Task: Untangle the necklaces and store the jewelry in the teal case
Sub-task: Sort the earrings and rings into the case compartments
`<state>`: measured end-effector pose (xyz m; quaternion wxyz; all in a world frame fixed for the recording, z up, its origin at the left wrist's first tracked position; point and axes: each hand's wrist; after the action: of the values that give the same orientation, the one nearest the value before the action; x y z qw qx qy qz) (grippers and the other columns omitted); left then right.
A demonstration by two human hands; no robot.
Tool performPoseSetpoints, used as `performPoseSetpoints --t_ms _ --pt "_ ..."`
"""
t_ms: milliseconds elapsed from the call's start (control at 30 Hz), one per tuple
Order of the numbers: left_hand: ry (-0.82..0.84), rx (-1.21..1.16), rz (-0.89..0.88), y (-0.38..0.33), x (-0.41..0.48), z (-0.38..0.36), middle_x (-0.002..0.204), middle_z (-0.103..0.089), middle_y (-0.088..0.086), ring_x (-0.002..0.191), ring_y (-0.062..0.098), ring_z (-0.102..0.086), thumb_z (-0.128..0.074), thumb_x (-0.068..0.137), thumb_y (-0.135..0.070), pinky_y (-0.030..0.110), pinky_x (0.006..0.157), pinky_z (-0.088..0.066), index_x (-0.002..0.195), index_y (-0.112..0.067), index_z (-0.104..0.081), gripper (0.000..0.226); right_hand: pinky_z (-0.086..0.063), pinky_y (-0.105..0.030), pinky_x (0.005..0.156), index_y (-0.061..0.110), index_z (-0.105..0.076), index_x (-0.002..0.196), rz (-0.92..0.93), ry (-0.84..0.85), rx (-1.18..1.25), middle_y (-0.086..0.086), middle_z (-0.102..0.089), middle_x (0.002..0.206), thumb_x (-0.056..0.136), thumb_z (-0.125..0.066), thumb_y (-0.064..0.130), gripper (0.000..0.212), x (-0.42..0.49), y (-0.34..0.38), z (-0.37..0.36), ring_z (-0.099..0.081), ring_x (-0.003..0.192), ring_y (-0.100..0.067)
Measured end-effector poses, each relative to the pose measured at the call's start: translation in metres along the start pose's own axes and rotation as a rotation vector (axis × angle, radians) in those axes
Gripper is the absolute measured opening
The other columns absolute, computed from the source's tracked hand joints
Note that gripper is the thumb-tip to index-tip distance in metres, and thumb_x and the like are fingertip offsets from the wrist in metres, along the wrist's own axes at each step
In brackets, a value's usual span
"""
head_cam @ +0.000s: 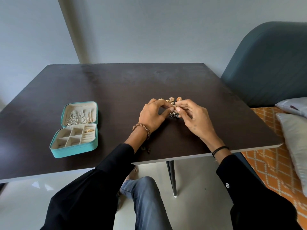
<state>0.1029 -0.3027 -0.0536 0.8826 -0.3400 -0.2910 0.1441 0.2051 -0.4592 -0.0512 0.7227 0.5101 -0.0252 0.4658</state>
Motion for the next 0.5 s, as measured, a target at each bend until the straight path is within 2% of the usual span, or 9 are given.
performPoseSetpoints --t_ms 167,333,400,500 --pt "-0.033 -0.018 0.062 0.001 -0.001 0.000 0.097 -0.071 -0.013 0.098 0.004 -0.059 -0.068 0.090 -0.040 0.033 0.086 -0.052 0.097 -0.030 -0.073 0.013 -0.059 -0.028 0.090 0.010 -0.070 0.116 -0.069 0.021 0.068 0.003 -0.075 0.107 0.092 -0.076 0.010 0.025 0.003 0.006 -0.003 -0.073 0.100 -0.008" --pt "-0.058 -0.003 0.112 -0.010 -0.004 0.013 0.100 -0.070 -0.009 0.096 0.004 -0.061 -0.069 0.088 -0.041 0.030 0.085 -0.051 0.096 -0.034 -0.072 0.011 -0.061 -0.033 0.088 0.010 -0.074 0.112 -0.059 -0.005 0.021 0.002 -0.077 0.101 0.090 -0.079 0.020 0.025 0.012 0.022 -0.005 -0.074 0.095 -0.009" --pt "-0.085 -0.014 0.096 -0.017 -0.005 0.023 0.095 -0.071 -0.009 0.092 0.003 -0.063 -0.072 0.087 -0.035 0.025 0.080 -0.051 0.096 -0.030 -0.072 0.010 -0.061 -0.033 0.087 0.009 -0.074 0.110 -0.046 -0.014 0.016 0.002 -0.077 0.099 0.090 -0.079 0.020 0.023 0.015 0.031 -0.006 -0.074 0.094 -0.008" --pt "-0.127 -0.025 0.036 -0.029 -0.011 0.037 0.090 -0.073 -0.008 0.086 0.004 -0.067 -0.073 0.087 -0.022 0.025 0.079 -0.055 0.098 -0.021 -0.071 0.011 -0.061 -0.032 0.086 0.012 -0.076 0.108 -0.019 -0.027 0.007 0.006 -0.077 0.097 0.091 -0.078 0.020 0.019 0.013 0.045 -0.007 -0.073 0.092 -0.005"
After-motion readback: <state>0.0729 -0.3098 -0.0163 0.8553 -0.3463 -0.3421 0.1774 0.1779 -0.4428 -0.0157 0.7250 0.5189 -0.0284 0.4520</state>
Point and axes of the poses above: each hand's wrist, its own x-axis towards the middle knuckle, its own z-axis out of the back of the hand, y = z × x
